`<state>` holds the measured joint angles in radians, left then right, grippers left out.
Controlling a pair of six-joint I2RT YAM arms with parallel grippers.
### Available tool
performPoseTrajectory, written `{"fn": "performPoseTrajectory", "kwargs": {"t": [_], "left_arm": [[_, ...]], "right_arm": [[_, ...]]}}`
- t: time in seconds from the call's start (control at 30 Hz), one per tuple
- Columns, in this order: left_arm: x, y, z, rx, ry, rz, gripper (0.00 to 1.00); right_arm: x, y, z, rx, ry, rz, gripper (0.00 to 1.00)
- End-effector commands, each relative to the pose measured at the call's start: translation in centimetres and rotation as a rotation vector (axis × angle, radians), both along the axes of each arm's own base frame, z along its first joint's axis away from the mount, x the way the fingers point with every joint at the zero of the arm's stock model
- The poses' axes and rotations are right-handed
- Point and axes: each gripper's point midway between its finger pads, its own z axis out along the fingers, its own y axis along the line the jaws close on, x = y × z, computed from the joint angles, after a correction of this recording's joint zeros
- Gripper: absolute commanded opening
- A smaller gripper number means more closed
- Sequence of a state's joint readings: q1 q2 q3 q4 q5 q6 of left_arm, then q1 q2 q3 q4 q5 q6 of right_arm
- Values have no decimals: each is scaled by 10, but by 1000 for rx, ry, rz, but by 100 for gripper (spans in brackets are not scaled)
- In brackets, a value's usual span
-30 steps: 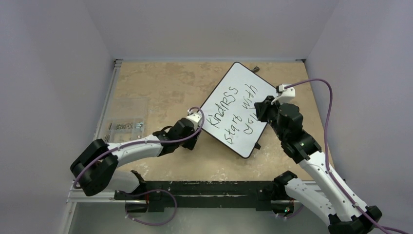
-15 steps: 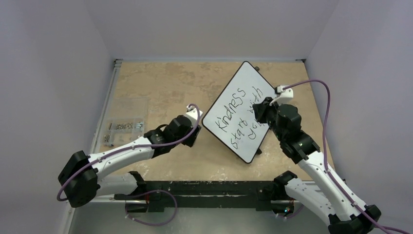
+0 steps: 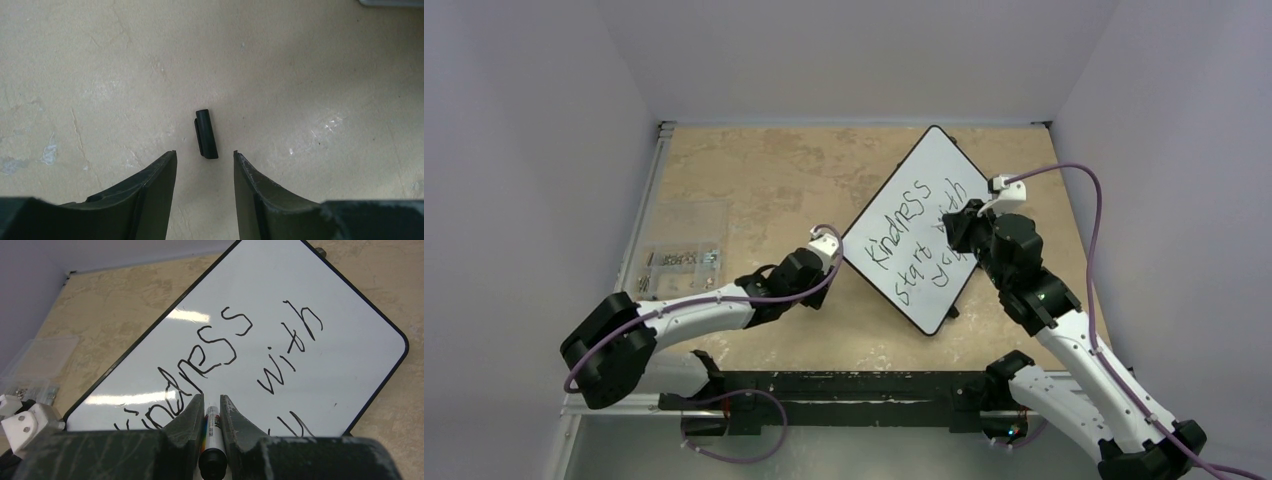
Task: Write a sentence on the whiteboard
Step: Pick up the pen cap from the center of the board.
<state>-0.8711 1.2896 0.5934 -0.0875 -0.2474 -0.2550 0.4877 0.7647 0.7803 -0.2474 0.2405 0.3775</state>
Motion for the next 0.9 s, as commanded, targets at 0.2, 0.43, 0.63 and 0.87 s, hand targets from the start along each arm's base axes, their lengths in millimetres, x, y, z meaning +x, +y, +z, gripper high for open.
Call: {"fn": "performPoseTrajectory", "kwargs": {"t": [0.2,0.43,0.63,0.87], "left_arm": [[16,-3,23,-164,-72,174,54],[9,9,20,-140,-3,270,57],[11,5,3,-95,48,293,55],[12,-2,-8,-79,59,261,51]], "right_arm": [[1,0,13,29,-38,-1,0],[1,2,13,35,-39,2,0],[0,0,13,34,-41,-1,0],[-2,-3,13,26,-42,-10,0]]}}
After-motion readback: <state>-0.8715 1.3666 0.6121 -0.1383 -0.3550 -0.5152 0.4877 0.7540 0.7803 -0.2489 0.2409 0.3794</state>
